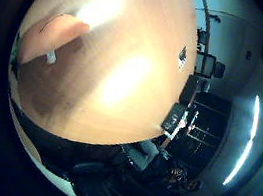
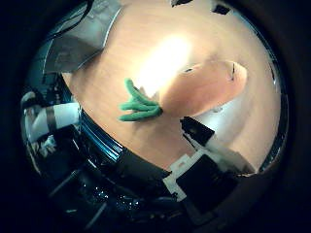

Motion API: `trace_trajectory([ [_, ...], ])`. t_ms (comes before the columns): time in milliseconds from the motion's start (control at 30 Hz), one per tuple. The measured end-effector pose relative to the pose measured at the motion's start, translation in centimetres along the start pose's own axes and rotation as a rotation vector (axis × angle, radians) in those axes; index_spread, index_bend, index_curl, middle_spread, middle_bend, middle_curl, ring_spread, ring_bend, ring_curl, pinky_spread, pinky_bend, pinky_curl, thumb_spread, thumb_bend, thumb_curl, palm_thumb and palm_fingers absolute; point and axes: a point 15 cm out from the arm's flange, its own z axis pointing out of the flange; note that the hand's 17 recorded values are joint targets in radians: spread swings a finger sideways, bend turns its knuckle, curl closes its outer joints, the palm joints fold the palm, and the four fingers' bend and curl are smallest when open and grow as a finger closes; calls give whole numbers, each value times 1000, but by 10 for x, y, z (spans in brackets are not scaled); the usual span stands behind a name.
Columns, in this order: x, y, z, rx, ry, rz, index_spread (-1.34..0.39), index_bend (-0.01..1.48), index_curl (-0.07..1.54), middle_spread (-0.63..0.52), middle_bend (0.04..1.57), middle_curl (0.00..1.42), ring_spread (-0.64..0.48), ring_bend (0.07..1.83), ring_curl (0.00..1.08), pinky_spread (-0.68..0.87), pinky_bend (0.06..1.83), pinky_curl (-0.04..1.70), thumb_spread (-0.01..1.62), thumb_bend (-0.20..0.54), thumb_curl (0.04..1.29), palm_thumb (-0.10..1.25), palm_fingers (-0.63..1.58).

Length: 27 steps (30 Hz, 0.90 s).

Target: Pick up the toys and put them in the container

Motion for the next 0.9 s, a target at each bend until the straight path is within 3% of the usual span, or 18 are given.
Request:
trace_trajectory([
  [567,-3,-1,27,-20,-39,-10,-474,209,326,-131,181,318,96,185,243,389,193,306,928,-26,358,807,258],
  [900,-4,4,30,-48,-34,-23,-511,582,456,-150,211,306,79,180,188,380,167,248,928,-25,365,826,335],
])
